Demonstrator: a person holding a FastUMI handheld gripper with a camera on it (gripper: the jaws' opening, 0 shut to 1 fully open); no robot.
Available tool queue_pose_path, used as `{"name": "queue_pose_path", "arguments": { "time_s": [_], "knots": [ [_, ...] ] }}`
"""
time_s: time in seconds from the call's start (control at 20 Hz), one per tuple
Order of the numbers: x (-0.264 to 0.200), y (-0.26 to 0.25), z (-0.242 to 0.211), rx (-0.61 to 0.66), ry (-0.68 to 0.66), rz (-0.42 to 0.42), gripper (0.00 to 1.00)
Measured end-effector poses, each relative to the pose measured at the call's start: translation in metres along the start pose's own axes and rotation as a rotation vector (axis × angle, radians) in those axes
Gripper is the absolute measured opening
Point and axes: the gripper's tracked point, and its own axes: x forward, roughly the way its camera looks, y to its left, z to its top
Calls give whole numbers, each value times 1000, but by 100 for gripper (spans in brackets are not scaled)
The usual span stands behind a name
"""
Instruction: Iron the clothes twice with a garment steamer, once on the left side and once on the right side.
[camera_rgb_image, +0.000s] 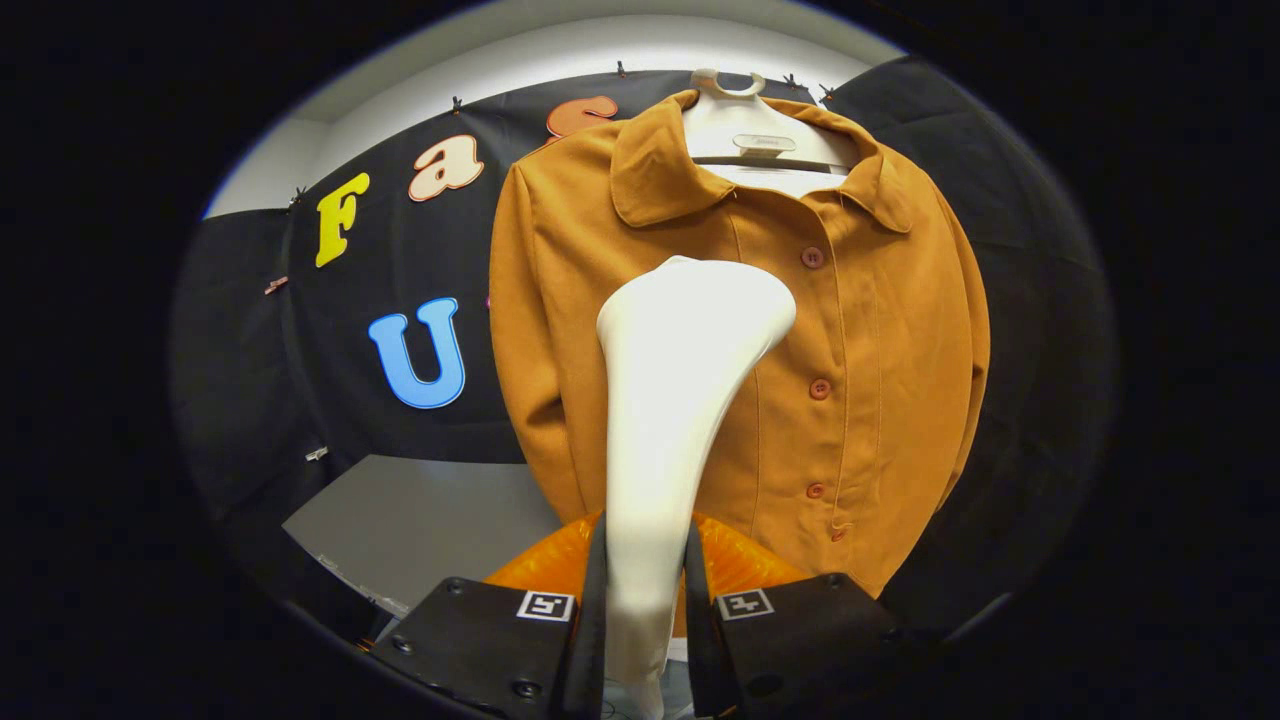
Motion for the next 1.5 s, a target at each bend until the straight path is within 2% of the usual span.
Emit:
{"name": "queue_pose_path", "arguments": {
  "time_s": [0.35,1.5],
  "knots": [
    [12,-8,-31,13,64,10,37],
    [12,-29,-192,58,372,-25,37]
  ]
}}
